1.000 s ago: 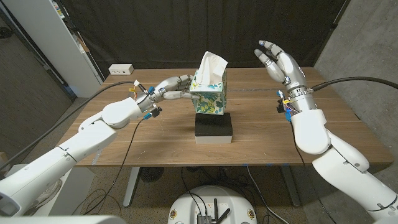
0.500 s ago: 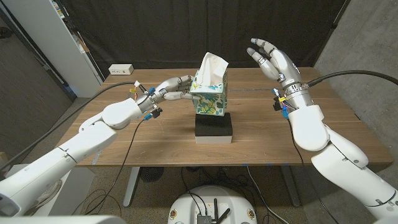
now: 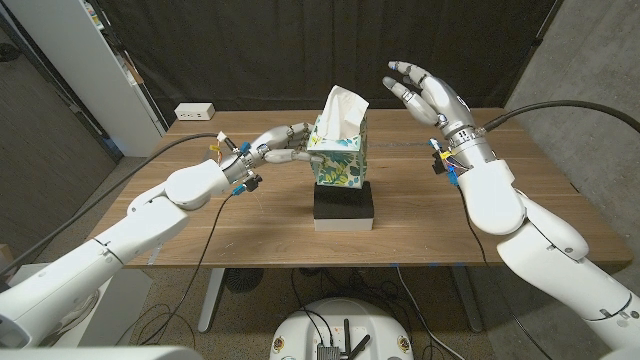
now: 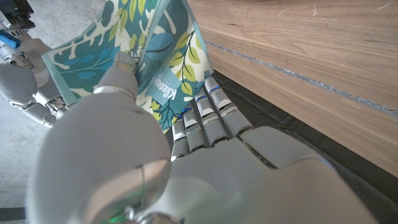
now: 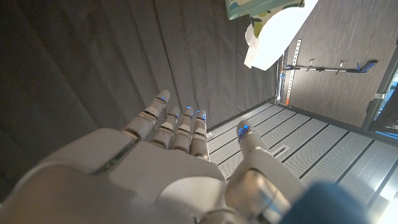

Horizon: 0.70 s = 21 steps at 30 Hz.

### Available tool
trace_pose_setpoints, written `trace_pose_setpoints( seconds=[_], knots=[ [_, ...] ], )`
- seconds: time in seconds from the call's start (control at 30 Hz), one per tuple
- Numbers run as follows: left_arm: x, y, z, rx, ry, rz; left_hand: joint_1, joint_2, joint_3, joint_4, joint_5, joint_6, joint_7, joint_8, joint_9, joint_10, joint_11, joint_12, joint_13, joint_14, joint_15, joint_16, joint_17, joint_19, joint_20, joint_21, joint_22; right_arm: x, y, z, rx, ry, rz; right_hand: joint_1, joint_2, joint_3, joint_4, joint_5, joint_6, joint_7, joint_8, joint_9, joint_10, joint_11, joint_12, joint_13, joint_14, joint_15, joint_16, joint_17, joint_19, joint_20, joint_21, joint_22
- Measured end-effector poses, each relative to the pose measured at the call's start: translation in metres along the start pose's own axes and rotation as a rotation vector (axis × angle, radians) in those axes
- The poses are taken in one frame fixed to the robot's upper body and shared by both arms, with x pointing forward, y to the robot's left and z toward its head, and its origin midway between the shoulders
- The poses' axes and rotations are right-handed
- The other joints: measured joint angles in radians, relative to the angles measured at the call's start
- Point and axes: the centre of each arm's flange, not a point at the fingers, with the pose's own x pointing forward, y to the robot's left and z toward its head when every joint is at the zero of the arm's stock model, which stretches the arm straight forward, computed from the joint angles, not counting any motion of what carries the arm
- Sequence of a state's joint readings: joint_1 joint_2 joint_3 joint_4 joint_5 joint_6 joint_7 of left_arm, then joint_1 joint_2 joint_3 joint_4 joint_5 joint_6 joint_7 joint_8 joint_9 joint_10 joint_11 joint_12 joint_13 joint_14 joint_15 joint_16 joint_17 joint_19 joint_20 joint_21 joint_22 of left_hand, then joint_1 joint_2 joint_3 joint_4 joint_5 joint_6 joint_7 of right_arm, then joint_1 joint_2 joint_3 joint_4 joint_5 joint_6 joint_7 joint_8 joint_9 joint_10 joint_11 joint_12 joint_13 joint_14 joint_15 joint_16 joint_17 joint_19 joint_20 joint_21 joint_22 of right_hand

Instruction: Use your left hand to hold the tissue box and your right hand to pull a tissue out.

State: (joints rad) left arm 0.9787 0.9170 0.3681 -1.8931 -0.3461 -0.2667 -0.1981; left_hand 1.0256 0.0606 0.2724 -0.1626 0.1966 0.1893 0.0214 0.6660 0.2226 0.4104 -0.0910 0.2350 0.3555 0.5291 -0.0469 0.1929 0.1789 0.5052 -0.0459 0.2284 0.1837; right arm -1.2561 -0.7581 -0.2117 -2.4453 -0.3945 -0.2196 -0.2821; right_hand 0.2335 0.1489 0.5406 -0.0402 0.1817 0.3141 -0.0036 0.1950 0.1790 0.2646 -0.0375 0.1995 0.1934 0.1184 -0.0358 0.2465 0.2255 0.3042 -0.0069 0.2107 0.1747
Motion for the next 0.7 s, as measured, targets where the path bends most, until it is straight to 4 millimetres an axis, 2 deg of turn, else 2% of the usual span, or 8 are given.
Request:
trace_pose_setpoints(
  seconds=[0.17, 0.37, 0.47, 0.63, 0.7],
  knots=[
    [-0.001, -0.001, 0.0, -0.001, 0.001, 0.002, 0.0, 0.0, 0.001, 0.001, 0.0, 0.0, 0.0, 0.0, 0.0, 0.0, 0.0, 0.0, 0.0, 0.0, 0.0, 0.0, 0.0, 0.0, 0.0, 0.0, 0.0, 0.004, 0.003, 0.002, -0.013, -0.004, 0.023, 0.0, 0.0, 0.0, 0.0, 0.0, 0.0, 0.0, 0.0, 0.0, -0.004, -0.004, 0.0, 0.0, 0.0, 0.0, 0.0, 0.0, 0.0, 0.0, 0.0, 0.0],
    [-0.001, -0.001, 0.0, -0.001, 0.002, 0.006, -0.002, -0.003, 0.003, 0.003, 0.0, 0.0, 0.0, 0.0, 0.0, 0.0, 0.0, 0.0, 0.0, 0.0, 0.0, 0.0, 0.001, 0.0, 0.0, 0.0, 0.0, 0.01, 0.006, 0.007, -0.027, -0.017, 0.045, 0.009, 0.009, 0.013, -0.012, 0.0, 0.0, 0.0, 0.0, 0.0, -0.004, -0.004, -0.004, 0.0, 0.0, 0.0, 0.0, -0.003, -0.004, -0.004, 0.0, 0.0],
    [-0.002, -0.001, 0.0, 0.0, 0.003, 0.007, -0.002, -0.003, 0.003, 0.003, 0.0, 0.0, 0.0, 0.0, 0.0, 0.0, 0.0, 0.0, 0.0, 0.0, 0.0, 0.0, 0.001, 0.0, 0.0, 0.0, 0.0, 0.012, 0.007, 0.009, -0.032, -0.021, 0.059, 0.02, 0.02, 0.012, -0.018, 0.0, 0.002, -0.009, 0.0, 0.0, -0.004, -0.004, -0.004, 0.0, 0.0, 0.0, 0.0, -0.003, 0.0, -0.008, 0.0, 0.0],
    [-0.001, -0.001, 0.0, 0.0, 0.001, 0.007, -0.002, -0.003, 0.004, 0.001, 0.0, 0.0, 0.0, 0.0, 0.0, 0.0, 0.0, 0.0, 0.0, 0.0, 0.0, 0.0, 0.001, 0.0, 0.0, 0.0, 0.0, 0.017, 0.009, 0.014, -0.039, -0.033, 0.082, 0.02, 0.019, 0.014, -0.022, 0.0, 0.0, -0.011, 0.0, 0.005, -0.009, -0.009, -0.004, 0.0, 0.0, 0.0, 0.0, -0.003, 0.0, -0.008, -0.001, 0.0],
    [-0.001, -0.001, 0.0, 0.0, 0.001, 0.007, -0.002, -0.003, 0.006, -0.001, 0.0, 0.0, 0.0, 0.0, 0.0, 0.0, 0.0, 0.0, 0.0, 0.0, 0.0, -0.001, 0.001, 0.0, 0.0, 0.0, 0.0, 0.018, 0.01, 0.015, -0.041, -0.033, 0.09, 0.03, 0.009, 0.013, -0.024, 0.0, 0.0, -0.011, 0.0, 0.005, -0.009, -0.009, -0.004, 0.0, 0.0, 0.0, 0.0, -0.003, 0.0, -0.008, -0.001, 0.0]
  ],
)
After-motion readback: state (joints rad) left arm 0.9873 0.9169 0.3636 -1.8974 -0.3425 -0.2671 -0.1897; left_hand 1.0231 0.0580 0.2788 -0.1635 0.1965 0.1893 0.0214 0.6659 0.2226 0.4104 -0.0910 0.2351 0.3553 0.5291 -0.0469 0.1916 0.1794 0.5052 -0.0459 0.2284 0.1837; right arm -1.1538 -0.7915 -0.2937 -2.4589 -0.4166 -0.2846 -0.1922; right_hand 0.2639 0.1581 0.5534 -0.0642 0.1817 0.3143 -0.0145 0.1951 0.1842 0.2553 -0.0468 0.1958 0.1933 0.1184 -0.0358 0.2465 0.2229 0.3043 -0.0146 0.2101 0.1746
